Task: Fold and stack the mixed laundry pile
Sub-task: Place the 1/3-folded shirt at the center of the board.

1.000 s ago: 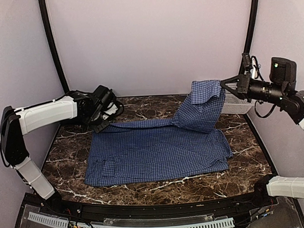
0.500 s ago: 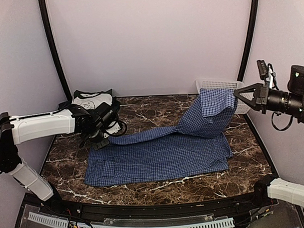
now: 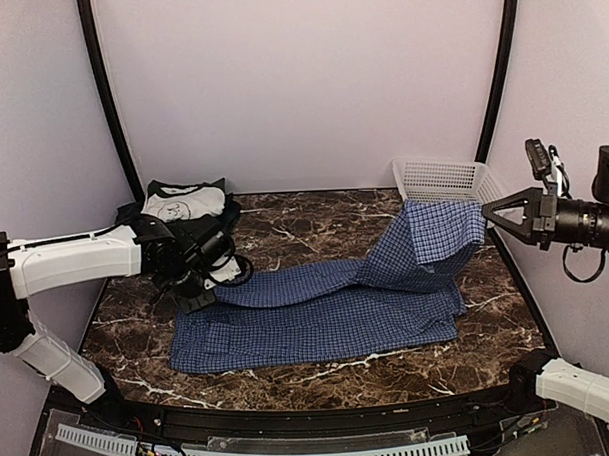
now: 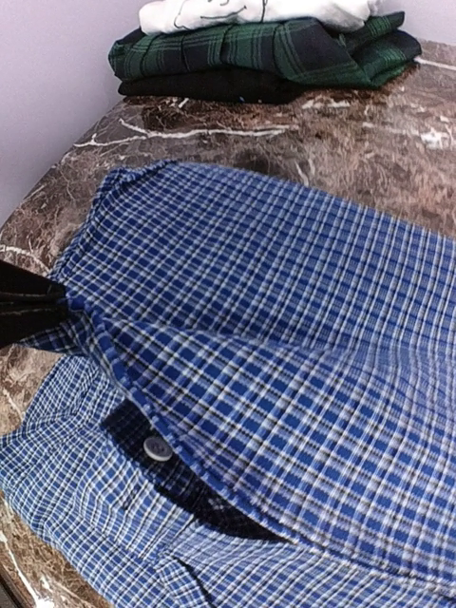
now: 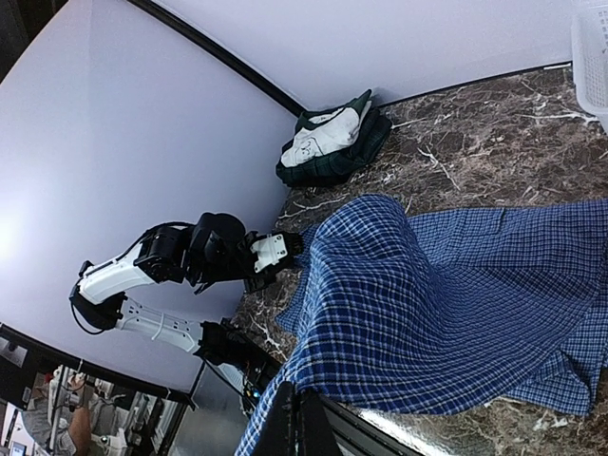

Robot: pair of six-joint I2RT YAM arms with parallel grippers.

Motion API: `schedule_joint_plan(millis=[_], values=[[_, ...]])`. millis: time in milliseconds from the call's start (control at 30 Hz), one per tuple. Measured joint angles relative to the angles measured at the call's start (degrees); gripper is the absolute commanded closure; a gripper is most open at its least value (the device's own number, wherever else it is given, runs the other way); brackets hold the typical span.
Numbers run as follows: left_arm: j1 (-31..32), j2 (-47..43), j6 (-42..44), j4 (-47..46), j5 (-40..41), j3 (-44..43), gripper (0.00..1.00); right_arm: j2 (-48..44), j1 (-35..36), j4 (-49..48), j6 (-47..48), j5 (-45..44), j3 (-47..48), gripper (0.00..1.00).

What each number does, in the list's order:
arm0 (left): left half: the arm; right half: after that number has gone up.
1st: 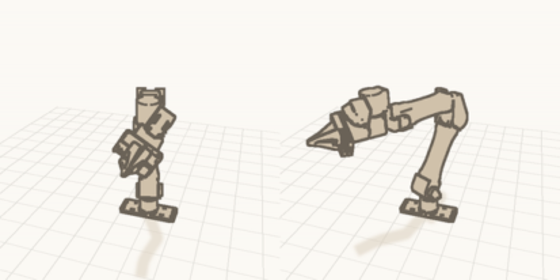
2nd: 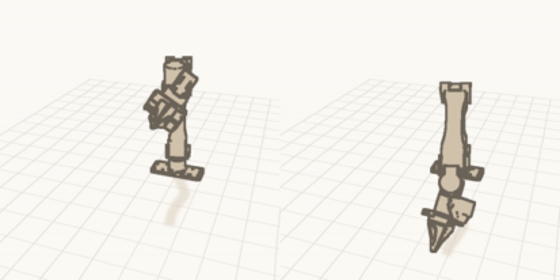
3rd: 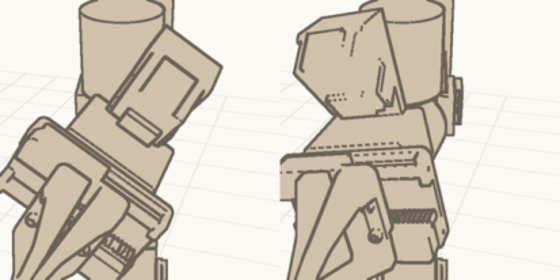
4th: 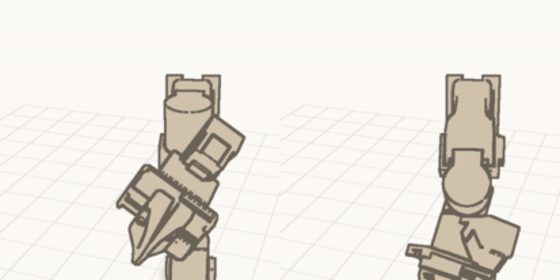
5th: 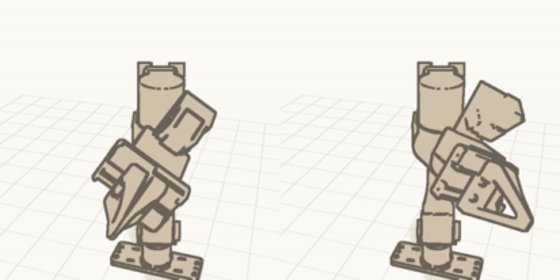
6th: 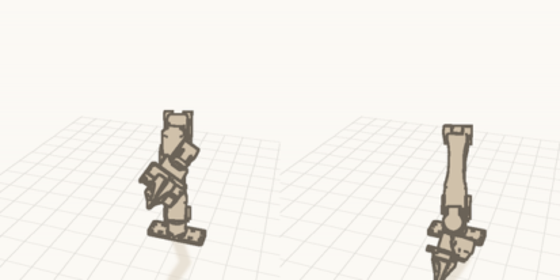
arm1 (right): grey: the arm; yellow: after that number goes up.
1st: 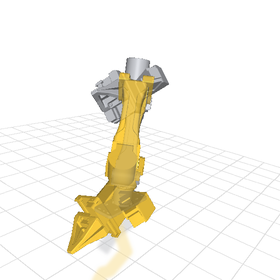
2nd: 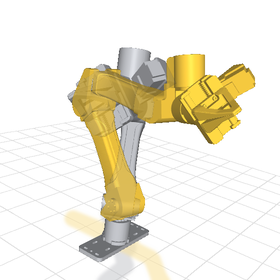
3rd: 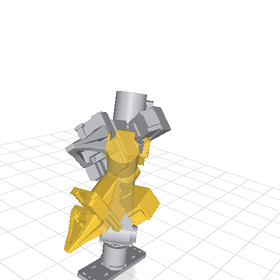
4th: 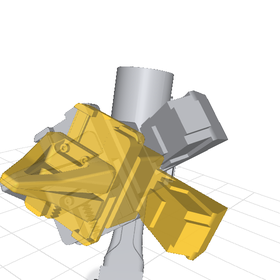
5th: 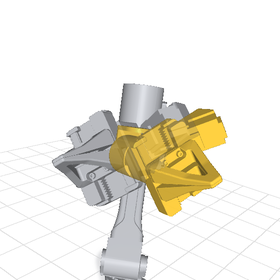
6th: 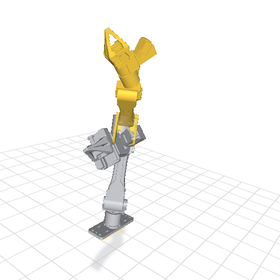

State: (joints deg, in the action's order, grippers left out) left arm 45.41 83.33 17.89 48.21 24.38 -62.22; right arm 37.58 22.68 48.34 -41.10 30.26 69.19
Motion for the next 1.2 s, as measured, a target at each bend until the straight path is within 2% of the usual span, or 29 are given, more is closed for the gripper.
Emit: schedule_joint_plan(millis=[467, 533, 600, 633, 700, 900, 933, 1033, 1200], values=[[2.16, 4.50, 2.43, -2.54, -0.70, 4.11, 1.00, 1.20, 0.22, -0.04, -0.13, 4.94, -4.87, 1.00], [2.25, 4.63, 2.64, -2.91, -0.15, 4.63, 0.93, 1.49, 0.31, -0.46, -0.13, 5.86, -4.90, 1.00], [2.36, 4.85, 2.73, -3.13, 0.68, 5.03, 0.76, 2.05, 0.68, -0.87, -0.09, 6.80, -4.94, 1.00], [2.38, 4.94, 2.93, -3.17, 1.36, 5.09, 0.59, 2.40, 0.81, -1.03, 0.02, 7.13, -4.96, 1.00], [2.40, 4.94, 2.27, -3.30, 3.08, 4.96, 0.44, 3.56, 1.11, -1.42, 0.35, 7.67, -4.94, 1.00], [2.40, 0.87, -1.51, -4.42, 10.05, 0.26, 0.17, 9.03, 2.32, -2.51, 2.10, 7.69, -4.90, 1.00], [2.38, -0.94, -2.05, -5.33, 10.56, -0.24, 0.06, 10.10, 2.64, -2.97, 2.43, 7.67, -4.92, 1.00], [2.40, -9.68, -4.04, -10.10, 9.07, -0.70, 0.01, 13.49, 3.72, -5.14, 3.17, 7.65, -4.92, 1.00], [2.40, -24.00, -7.17, -21.49, 0.11, 1.51, 0.01, 22.03, 7.50, -9.97, 4.46, 6.97, -4.11, 1.00]])
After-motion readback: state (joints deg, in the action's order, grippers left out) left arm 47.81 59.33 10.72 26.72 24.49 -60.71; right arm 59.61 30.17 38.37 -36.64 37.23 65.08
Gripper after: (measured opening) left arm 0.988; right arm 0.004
